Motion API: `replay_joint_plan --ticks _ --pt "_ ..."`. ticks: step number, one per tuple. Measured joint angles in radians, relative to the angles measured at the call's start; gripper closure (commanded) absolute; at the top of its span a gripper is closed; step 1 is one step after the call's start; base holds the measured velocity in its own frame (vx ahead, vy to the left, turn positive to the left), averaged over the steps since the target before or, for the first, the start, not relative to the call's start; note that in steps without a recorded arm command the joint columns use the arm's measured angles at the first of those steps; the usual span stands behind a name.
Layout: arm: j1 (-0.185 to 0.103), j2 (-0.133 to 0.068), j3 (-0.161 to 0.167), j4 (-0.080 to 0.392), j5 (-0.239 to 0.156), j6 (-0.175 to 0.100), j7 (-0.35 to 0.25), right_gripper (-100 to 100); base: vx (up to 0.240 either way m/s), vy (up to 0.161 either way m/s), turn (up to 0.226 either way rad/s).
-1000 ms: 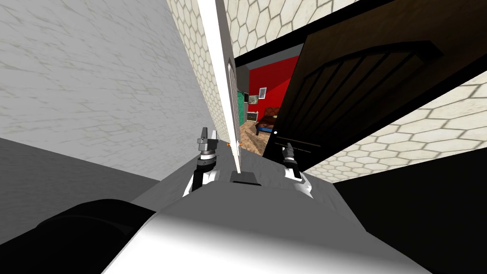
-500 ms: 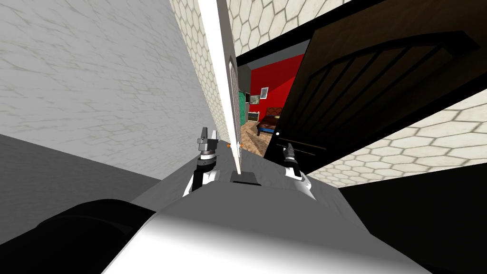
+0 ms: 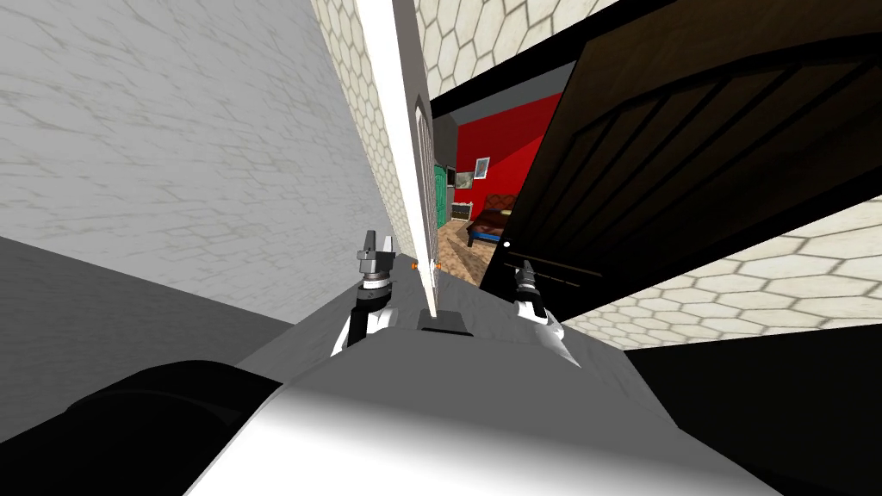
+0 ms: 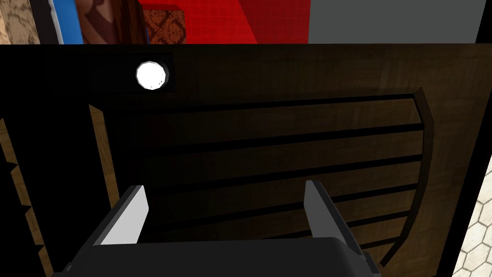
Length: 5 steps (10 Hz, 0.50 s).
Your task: Pull the door open
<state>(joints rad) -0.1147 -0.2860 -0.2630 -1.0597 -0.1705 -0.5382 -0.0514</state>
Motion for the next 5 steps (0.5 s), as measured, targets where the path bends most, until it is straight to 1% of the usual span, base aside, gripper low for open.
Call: replay_joint_plan --ticks 2,3,4,5 --pt "-0.023 -0.009 -0.009 0.043 -0.007 0.000 0.005 -100 0.049 -0.002 0.033" --pt "-0.040 -0.017 -0.013 0.080 -0.011 -0.006 0.005 -100 0.085 -0.001 0.077" --pt "-0.051 -0.022 -0.020 0.104 -0.017 -0.007 0.009 -100 0.066 -0.005 0.021" --pt "-0.059 -0.024 -0.024 0.120 -0.020 -0.005 0.012 -100 0.060 -0.007 0.038"
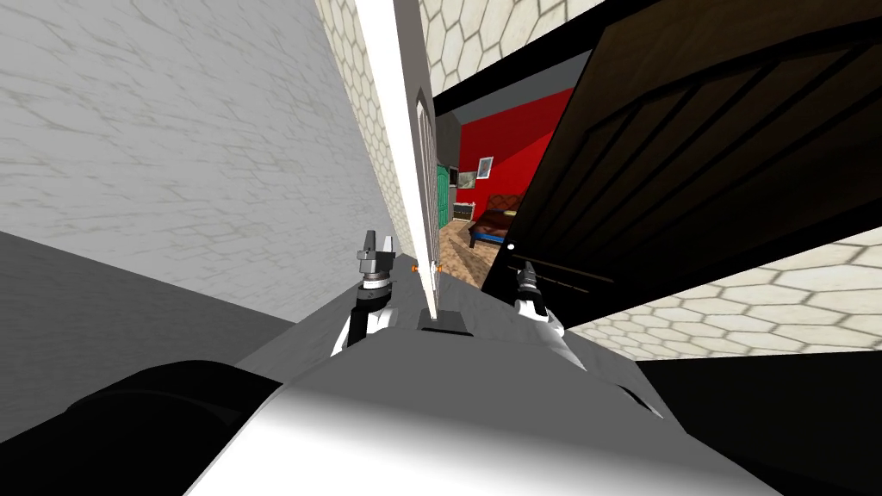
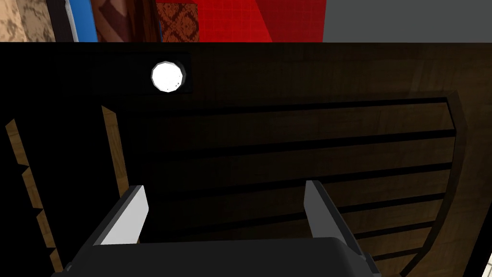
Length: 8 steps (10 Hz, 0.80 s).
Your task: Pull the door open
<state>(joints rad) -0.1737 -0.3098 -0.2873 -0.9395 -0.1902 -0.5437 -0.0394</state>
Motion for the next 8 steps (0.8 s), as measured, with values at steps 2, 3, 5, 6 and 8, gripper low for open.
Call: replay_joint_plan --ticks 2,3,5,6,8 --pt "-0.032 -0.016 -0.012 0.063 -0.010 -0.003 0.003 -100 0.085 -0.006 0.068" --pt "-0.046 -0.020 -0.020 0.084 -0.016 0.000 0.009 -100 0.068 -0.003 0.022" --pt "-0.071 -0.032 -0.027 0.137 -0.023 -0.004 0.010 -100 0.068 -0.006 0.047" --pt "-0.090 -0.043 -0.032 0.174 -0.028 -0.009 0.009 -100 0.088 -0.022 0.062" --pt "-0.119 -0.055 -0.045 0.237 -0.038 -0.010 0.016 -100 0.086 -0.014 0.051"
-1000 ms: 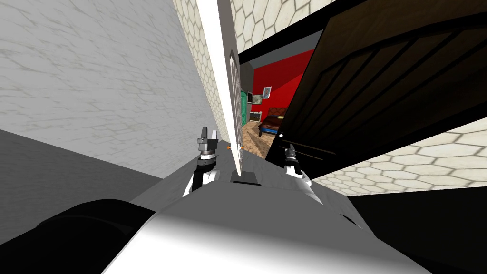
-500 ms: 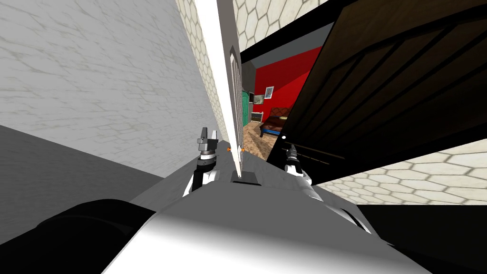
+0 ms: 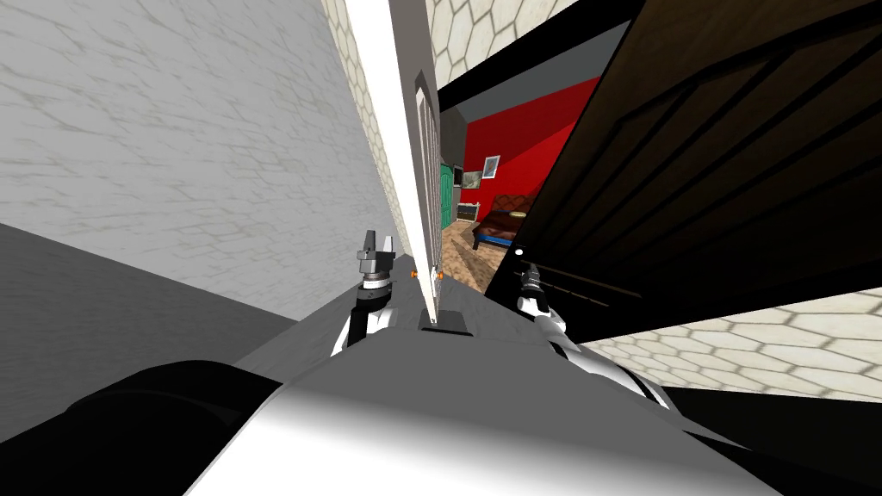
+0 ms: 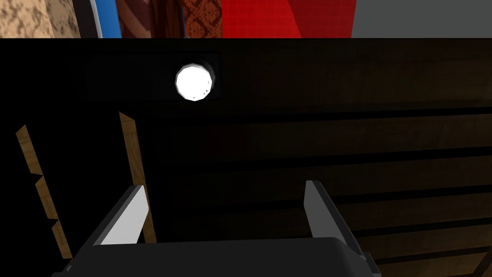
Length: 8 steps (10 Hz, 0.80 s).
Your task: Pull the door open
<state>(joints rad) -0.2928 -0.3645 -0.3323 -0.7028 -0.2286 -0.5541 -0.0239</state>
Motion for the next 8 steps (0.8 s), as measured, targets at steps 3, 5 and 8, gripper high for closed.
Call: replay_joint_plan --ticks 3,5,8 --pt "-0.042 -0.015 -0.017 0.089 -0.014 -0.008 0.009 -100 0.088 -0.010 0.047" --pt "-0.068 -0.025 -0.029 0.136 -0.023 -0.006 0.015 -100 0.068 -0.017 0.046" --pt "-0.101 -0.040 -0.044 0.202 -0.035 -0.006 0.022 -100 0.007 -0.014 0.057"
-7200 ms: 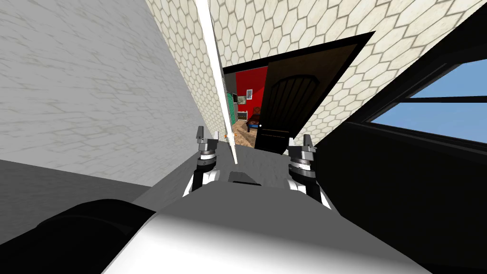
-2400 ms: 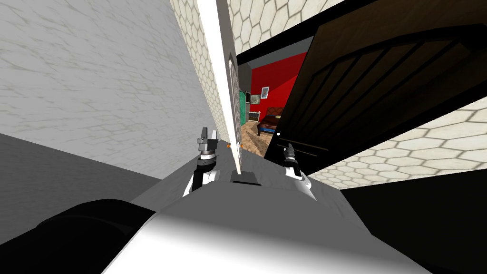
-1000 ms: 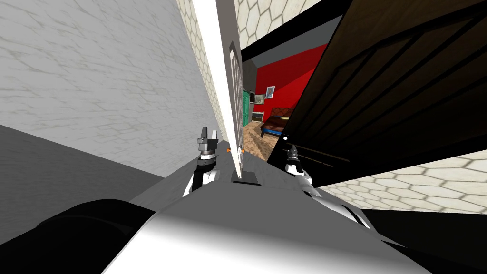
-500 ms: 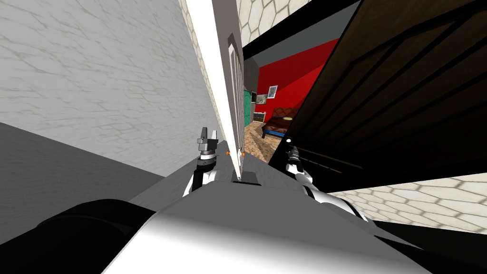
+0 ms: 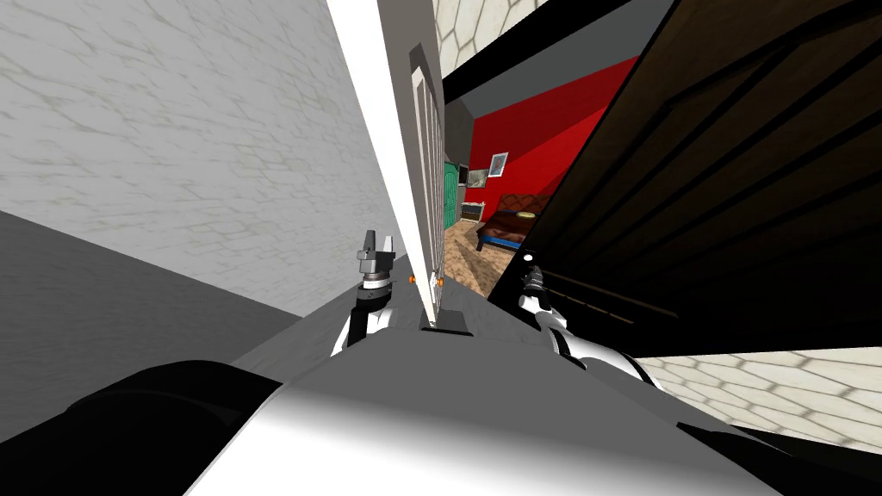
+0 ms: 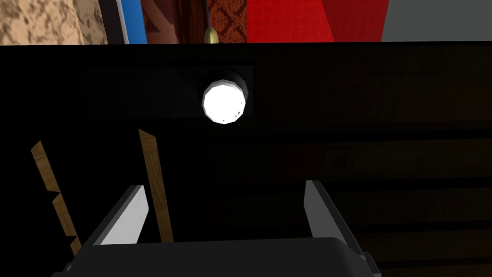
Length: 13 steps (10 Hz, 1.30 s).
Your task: Pull the door open
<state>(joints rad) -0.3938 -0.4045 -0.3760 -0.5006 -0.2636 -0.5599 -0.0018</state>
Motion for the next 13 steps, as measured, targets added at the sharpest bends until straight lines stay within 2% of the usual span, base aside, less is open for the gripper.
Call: replay_joint_plan --ticks 4,5,6,7,8,10,13 --pt "-0.029 -0.012 -0.009 0.059 -0.008 -0.006 0.004 -100 0.004 -0.010 0.032" --pt "-0.029 -0.012 -0.009 0.059 -0.008 -0.006 0.004 -100 0.035 -0.073 0.264" --pt "-0.035 -0.023 -0.018 0.088 -0.012 -0.019 0.004 -100 0.056 -0.164 0.428" --pt "-0.010 -0.019 -0.046 0.047 -0.026 -0.005 0.023 -100 0.015 -0.116 0.157" --pt "-0.006 -0.019 -0.059 0.039 -0.032 0.004 0.037 -100 -0.011 -0.045 -0.038" --pt "-0.008 -0.027 -0.068 0.059 -0.037 -0.006 0.039 -100 0.019 -0.066 0.159" --pt "-0.029 -0.058 -0.099 0.140 -0.053 -0.045 0.047 -100 0.018 -0.082 0.176"
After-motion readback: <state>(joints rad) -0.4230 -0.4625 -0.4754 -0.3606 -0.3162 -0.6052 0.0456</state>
